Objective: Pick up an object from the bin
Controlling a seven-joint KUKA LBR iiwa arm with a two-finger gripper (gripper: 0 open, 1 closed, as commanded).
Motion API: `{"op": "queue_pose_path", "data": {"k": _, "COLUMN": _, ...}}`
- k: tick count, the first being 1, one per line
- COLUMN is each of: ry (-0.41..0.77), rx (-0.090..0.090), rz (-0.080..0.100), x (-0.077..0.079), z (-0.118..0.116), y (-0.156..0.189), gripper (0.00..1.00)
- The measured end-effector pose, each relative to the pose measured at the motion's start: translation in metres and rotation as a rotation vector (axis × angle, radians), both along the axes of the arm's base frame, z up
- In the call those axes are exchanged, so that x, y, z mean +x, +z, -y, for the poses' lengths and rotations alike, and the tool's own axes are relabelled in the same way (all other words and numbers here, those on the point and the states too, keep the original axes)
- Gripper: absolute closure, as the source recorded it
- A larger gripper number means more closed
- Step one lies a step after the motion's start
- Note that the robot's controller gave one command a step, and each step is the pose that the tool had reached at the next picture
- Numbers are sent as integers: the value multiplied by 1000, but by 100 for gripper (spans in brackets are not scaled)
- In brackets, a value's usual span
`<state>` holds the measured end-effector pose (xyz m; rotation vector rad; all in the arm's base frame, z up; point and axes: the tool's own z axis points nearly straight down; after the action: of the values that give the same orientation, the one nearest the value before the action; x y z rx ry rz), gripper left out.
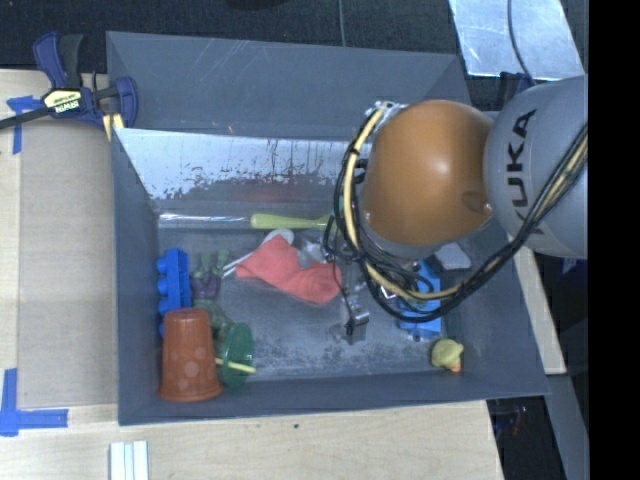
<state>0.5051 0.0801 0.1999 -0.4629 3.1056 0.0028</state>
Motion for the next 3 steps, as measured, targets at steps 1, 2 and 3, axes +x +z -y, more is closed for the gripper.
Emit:
{"op": "queue_pose_path", "data": {"k": 1, "ry": -196, "rx": 4, "rz": 7, "x": 31, "z": 31, "y": 13, "gripper": 0}}
{"op": "queue_pose_path", "data": {"k": 2, "ry": -261, "rx": 4, "rz": 11, "x": 58, "z": 29, "y": -52, "gripper": 0}}
{"op": "queue_pose_path", "data": {"k": 3, "ry": -140, "rx": 2, "rz": 19, "x": 80, "z": 31, "y": -101, "gripper": 0}}
